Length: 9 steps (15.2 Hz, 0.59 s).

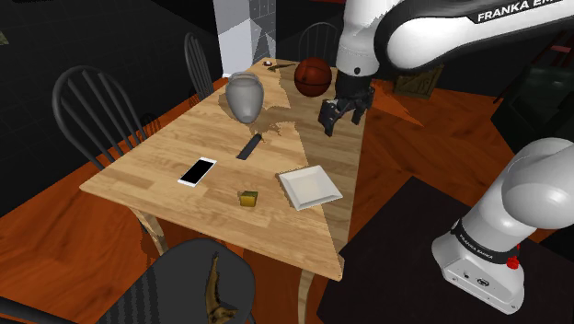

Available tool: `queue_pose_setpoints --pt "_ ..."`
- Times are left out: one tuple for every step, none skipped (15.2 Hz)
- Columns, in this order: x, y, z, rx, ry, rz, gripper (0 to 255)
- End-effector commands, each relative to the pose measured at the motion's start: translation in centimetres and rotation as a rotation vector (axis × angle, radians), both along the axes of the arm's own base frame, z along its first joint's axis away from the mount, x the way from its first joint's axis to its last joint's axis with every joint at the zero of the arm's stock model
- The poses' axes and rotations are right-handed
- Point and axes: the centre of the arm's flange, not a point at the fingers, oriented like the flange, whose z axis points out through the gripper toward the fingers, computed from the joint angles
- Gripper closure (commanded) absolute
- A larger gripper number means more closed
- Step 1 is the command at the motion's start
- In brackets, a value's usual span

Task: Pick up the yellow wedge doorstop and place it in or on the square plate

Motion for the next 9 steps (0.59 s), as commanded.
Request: queue_pose_setpoints --pt "0.9 2.0 -2.0 -0.003 -0.006 -0.020 0" --pt "1.5 2.8 -2.9 -0.005 -0.009 -0.030 0" --pt "2.1 3.6 -3.7 -0.008 -0.011 -0.039 0" --pt "2.8 4.4 -4.6 -0.010 -0.014 -0.049 0" --pt "3.4 5.2 -5.5 -0.013 -0.016 -0.058 0" --pt "4.0 6.0 -6.4 -0.015 -0.018 -0.068 0" --pt "4.7 6.8 -7.2 -0.018 -0.021 -0.077 0" --pt "5.3 7.6 -8.1 -0.020 -0.023 -0.087 0" --pt "6.0 8.4 -9.0 -0.023 -0.026 -0.096 0"
